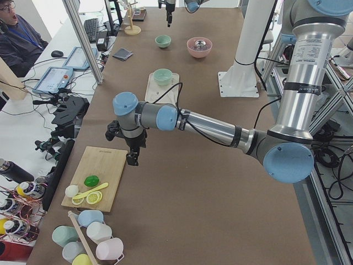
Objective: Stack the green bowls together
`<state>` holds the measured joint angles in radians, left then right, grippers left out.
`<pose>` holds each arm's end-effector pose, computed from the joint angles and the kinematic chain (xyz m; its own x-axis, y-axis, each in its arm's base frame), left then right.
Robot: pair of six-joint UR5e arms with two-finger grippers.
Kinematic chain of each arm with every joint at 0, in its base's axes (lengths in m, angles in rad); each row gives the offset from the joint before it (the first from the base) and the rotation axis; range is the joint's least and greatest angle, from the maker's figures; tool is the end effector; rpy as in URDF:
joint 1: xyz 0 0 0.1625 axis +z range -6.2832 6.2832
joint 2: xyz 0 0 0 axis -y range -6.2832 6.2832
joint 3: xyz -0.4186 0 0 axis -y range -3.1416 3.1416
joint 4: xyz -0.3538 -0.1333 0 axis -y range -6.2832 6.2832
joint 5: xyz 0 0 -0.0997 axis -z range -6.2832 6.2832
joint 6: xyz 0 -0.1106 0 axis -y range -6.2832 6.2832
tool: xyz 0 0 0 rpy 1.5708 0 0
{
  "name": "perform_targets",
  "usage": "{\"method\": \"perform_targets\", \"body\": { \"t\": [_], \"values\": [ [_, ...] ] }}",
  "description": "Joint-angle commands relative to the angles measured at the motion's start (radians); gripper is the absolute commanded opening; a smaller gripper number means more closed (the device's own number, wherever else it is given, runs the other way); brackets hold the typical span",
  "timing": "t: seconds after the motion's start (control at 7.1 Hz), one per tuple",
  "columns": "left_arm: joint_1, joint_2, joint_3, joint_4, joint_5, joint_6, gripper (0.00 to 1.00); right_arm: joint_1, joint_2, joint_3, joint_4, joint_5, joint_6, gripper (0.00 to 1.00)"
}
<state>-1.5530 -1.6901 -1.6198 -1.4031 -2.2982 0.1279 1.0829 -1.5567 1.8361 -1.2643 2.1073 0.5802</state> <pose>-0.0509 -0.4994 0.6014 0.7384 0.1411 -0.6594 -0.1129 0.9899 0.0854 -0.1580 -0.4614 0.5076 0.7383 -0.1423 0.6593 -0.0169 0.9733 0.2290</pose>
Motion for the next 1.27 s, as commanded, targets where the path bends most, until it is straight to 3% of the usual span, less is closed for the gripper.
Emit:
{"method": "perform_targets", "body": {
  "t": [0.0, 0.28, 0.42, 0.85, 1.13],
  "values": [
    [-0.07, 0.067, -0.003, -0.001, 0.008, 0.05, 0.98, -0.014, 0.006, -0.03, 0.0, -0.006, 0.033, 0.99],
    [-0.062, 0.079, -0.044, -0.001, 0.12, 0.049, 0.98, -0.041, 0.041, -0.116, 0.005, -0.012, 0.049, 0.88],
    [-0.062, 0.101, -0.046, -0.004, 0.115, 0.05, 0.98, -0.06, 0.073, -0.141, 0.006, -0.012, 0.11, 0.79],
    [-0.062, 0.101, -0.048, -0.004, 0.109, 0.05, 0.98, -0.095, 0.109, -0.192, 0.006, -0.03, 0.133, 0.7],
    [-0.061, 0.101, -0.048, -0.005, 0.108, 0.05, 0.98, -0.095, 0.122, -0.195, 0.006, -0.029, 0.176, 0.51]
  ]
}}
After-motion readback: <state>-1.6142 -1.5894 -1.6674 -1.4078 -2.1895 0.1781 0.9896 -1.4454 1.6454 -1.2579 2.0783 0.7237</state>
